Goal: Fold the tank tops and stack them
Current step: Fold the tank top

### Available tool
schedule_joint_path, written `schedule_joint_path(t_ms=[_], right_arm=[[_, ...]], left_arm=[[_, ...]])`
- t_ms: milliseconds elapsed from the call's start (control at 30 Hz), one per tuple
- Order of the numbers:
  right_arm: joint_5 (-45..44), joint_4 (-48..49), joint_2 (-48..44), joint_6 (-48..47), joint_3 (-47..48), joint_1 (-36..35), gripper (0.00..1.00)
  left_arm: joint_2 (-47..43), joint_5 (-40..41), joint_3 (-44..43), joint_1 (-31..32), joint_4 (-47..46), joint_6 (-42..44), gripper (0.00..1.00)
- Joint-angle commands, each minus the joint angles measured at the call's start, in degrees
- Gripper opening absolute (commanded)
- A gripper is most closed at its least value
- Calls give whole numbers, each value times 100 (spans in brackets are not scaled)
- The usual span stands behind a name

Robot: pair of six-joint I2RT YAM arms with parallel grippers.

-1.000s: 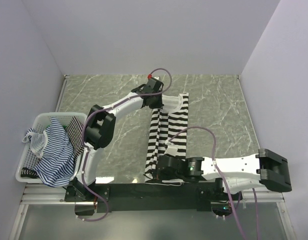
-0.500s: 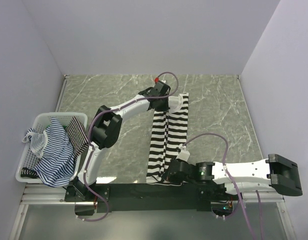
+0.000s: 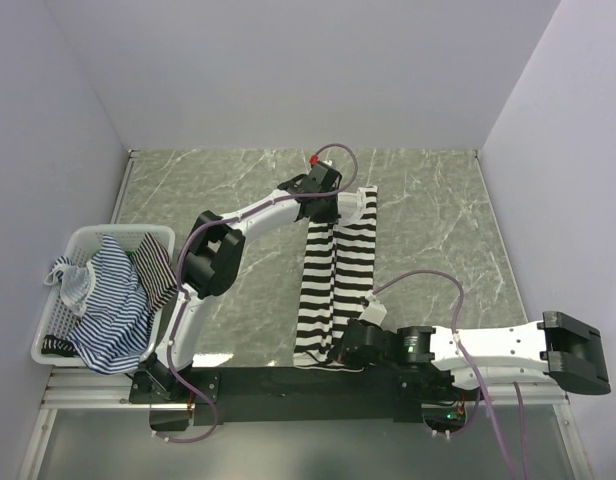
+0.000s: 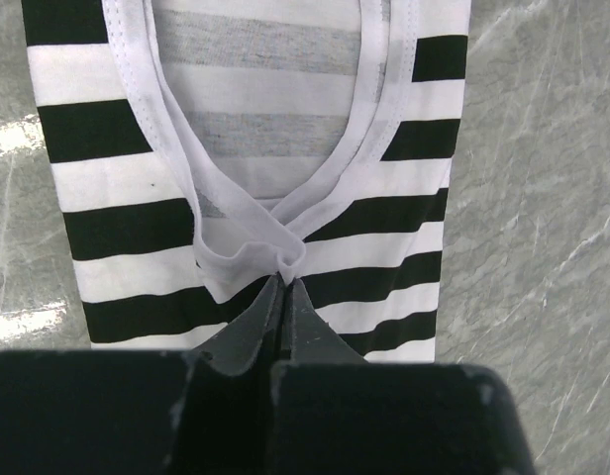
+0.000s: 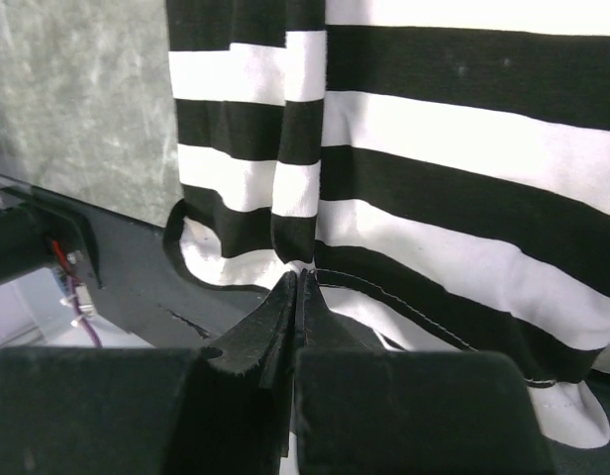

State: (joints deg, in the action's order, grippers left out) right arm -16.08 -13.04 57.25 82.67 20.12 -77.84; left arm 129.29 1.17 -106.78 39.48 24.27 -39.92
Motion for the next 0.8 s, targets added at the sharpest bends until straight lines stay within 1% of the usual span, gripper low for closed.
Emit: schedule_joint_path(t_ms=[0,67,133,167,200,233,267,300,333,367,400,467,533,567,667,700,767], right_arm=[[-300,-59,-241,196,-69,24,0],[-300,-76,-294,214,-96,24,0],[-291,-94,-303,214,-105,6,0],[-291,-85,-303,205,-96,15,3],[-273,-76,-311,188,-96,15,6],[-282,-76,-329,162,-87,15,13],[-282,-85,-329,135,-78,15,18],[-282,-85,-364,118,-52,15,22],[-291,-102,-390,91,-35,6,27],[-308,-172,-451,21,-8,6,34],[-326,-216,-487,3,53,6,36],[-440,-461,-583,-32,132,6,39],[-580,-690,-759,-23,264,15,40],[-624,-970,-829,3,317,6,40],[-896,-1550,-1111,56,589,6,40],[-976,-1648,-1207,21,755,15,40],[-1282,-1868,-1225,-241,984,128,42]], left_arm=[[105,-64,-264,33,-221,-42,2],[113,-64,-256,33,-247,-42,4],[113,-64,-264,33,-248,-33,11],[105,-134,-282,33,-248,-25,15],[96,-135,-282,33,-256,-16,20],[61,-135,-264,33,-256,2,24],[26,-135,-264,42,-248,11,28],[-18,-135,-255,33,-248,19,34],[-114,-126,-229,33,-256,37,37],[-185,-126,-203,33,-265,54,40],[-255,-134,-185,33,-256,63,45],[-475,-126,-168,33,-230,72,48],[-720,85,-141,24,-90,55,50],[-808,146,-106,24,-28,29,50],[-1283,550,279,7,297,-217,48],[-1423,655,429,-2,428,-331,45],[-1889,1016,1043,-2,639,-638,42]])
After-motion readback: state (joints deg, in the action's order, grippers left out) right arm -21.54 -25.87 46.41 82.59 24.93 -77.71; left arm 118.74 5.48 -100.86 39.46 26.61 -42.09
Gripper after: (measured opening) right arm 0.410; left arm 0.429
